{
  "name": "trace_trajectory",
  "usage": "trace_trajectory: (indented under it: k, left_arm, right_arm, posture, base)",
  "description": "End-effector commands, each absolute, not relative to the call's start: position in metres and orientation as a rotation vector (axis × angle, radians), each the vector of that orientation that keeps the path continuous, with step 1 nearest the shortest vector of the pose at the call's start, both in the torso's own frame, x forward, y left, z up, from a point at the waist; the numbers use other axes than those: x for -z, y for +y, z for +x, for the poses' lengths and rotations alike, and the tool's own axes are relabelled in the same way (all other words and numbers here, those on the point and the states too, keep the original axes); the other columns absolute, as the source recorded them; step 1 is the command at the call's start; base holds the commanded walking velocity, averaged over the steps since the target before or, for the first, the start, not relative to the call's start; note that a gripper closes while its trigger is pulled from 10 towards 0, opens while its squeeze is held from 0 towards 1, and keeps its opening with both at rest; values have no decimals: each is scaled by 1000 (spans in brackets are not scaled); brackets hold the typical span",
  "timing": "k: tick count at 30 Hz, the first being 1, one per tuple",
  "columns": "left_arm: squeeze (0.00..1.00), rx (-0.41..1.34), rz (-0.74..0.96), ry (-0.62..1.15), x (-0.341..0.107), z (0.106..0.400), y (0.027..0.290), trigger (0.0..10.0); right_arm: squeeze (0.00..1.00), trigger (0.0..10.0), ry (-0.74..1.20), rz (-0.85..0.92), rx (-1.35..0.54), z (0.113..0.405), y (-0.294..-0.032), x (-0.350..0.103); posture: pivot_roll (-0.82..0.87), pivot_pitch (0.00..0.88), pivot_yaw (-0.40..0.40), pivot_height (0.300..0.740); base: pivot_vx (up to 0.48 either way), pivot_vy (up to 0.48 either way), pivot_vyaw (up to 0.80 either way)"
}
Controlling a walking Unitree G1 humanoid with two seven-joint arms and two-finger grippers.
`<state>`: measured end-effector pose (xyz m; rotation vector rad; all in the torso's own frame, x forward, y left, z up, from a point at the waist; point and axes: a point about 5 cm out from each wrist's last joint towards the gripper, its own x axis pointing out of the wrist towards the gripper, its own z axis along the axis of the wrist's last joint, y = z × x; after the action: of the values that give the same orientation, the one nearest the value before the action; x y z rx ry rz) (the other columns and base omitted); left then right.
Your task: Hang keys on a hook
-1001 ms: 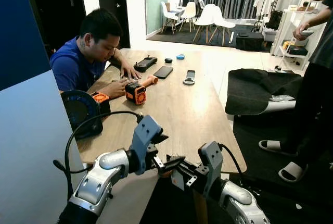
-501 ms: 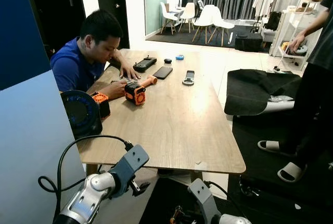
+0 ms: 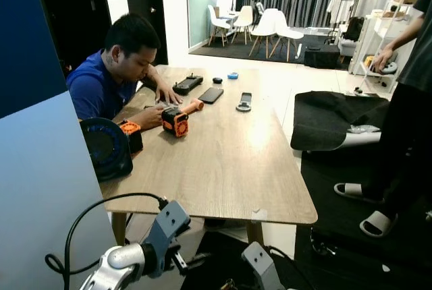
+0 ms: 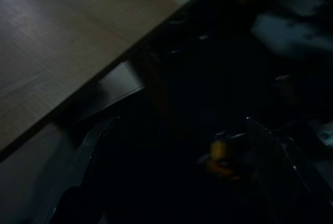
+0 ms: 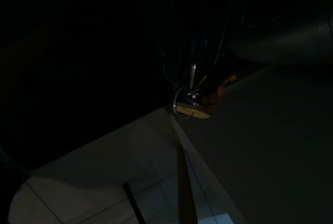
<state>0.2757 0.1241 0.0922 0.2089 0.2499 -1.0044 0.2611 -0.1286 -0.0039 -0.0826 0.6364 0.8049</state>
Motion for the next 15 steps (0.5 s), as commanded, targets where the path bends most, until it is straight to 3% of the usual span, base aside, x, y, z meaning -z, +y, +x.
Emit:
trace_trajectory:
  k: [1,5,6,11,15]
  left_arm:
    - [0,1058,264,319,-77,264,126,10000]
    - [0,1078,366,427,-47,250,132,10000]
    - [0,961,382,516,-18,244,140,10000]
    - [0,834,391,564,2,240,150,10000]
    - [0,584,195,633,21,233,164,10000]
  right_arm:
    - [0,0,662,-83,-805,255,-132,10]
    - [0,0,708,-101,-793,246,-136,22]
    - [0,0,764,-99,-744,232,-142,37]
    - [0,0,811,-88,-678,219,-149,49]
    - [0,0,842,-71,-524,204,-161,62]
  posture:
    - [55,38,11,740]
    - [48,32,13,740]
    - [41,25,11,740]
    - [41,25,11,740]
    - [40,19,7,740]
  base:
    - [0,0,0]
    - [0,0,0]
    - [0,0,0]
    - [0,0,0]
    - [0,0,0]
